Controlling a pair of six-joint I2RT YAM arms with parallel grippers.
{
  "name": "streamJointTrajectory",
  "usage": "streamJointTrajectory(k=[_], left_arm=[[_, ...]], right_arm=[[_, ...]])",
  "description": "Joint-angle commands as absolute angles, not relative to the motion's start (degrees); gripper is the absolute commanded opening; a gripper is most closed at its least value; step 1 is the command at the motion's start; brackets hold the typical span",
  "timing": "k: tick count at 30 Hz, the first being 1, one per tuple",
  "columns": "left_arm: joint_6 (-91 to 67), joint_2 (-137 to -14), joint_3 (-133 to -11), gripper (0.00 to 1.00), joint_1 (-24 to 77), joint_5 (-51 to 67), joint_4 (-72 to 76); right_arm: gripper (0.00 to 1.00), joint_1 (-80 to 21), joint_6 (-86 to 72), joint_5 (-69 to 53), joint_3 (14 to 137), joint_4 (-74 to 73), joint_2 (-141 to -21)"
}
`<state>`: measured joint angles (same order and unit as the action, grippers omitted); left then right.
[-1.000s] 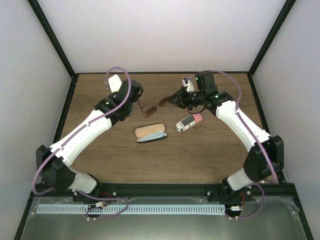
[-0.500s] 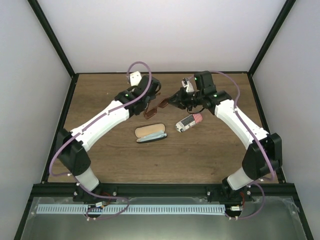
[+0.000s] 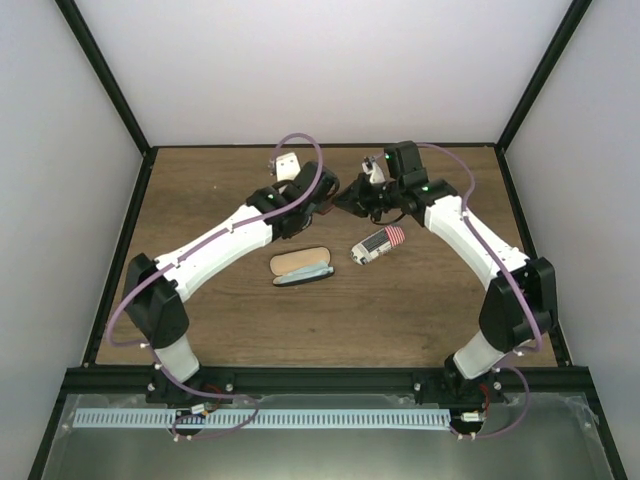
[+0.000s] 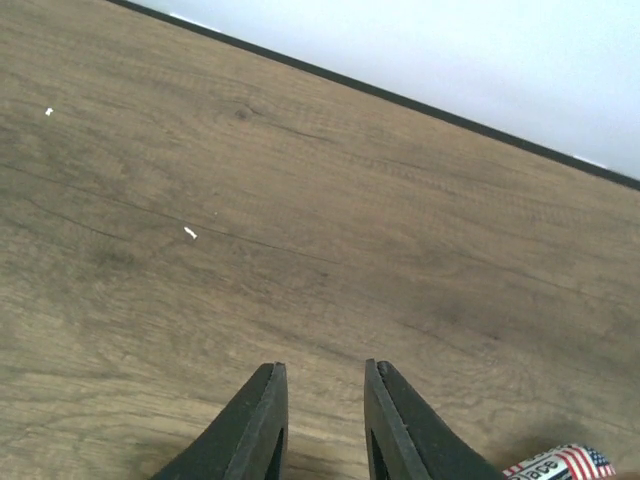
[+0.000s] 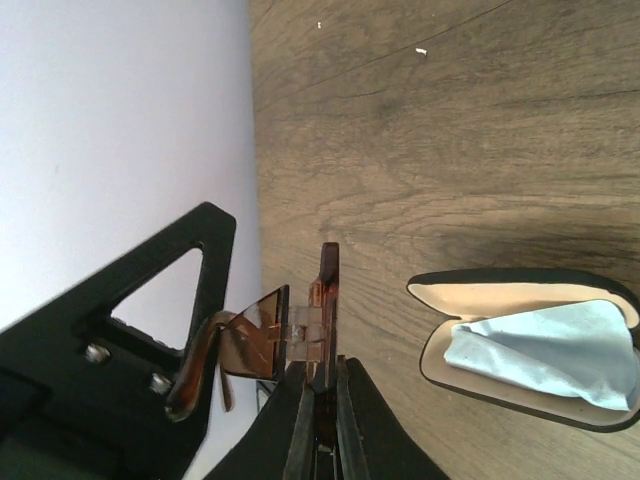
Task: Organize the sunglasses
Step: Fold the sunglasses.
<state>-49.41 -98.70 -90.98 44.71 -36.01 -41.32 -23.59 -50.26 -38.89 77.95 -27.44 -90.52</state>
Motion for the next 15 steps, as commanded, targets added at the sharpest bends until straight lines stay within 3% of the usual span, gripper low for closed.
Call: streamJointTrajectory(k=[1, 8, 15], left_arm=[[-50.3, -100.8, -90.9, 0.32, 46.2, -37.3, -43.2], [-50.7, -101.9, -90.7, 0.44, 46.8, -36.1, -42.6], [-52.1, -100.9, -89.2, 0.89, 46.8, -36.4, -41.5]], right_arm=[[0.01, -23.3, -55.3, -42.7, 81.0, -21.7, -91.4], [0.01, -23.3, -56.2, -43.3, 81.9, -19.8, -91.9], [0.01, -23.2, -57.0, -43.8, 80.5, -18.2, -91.5]])
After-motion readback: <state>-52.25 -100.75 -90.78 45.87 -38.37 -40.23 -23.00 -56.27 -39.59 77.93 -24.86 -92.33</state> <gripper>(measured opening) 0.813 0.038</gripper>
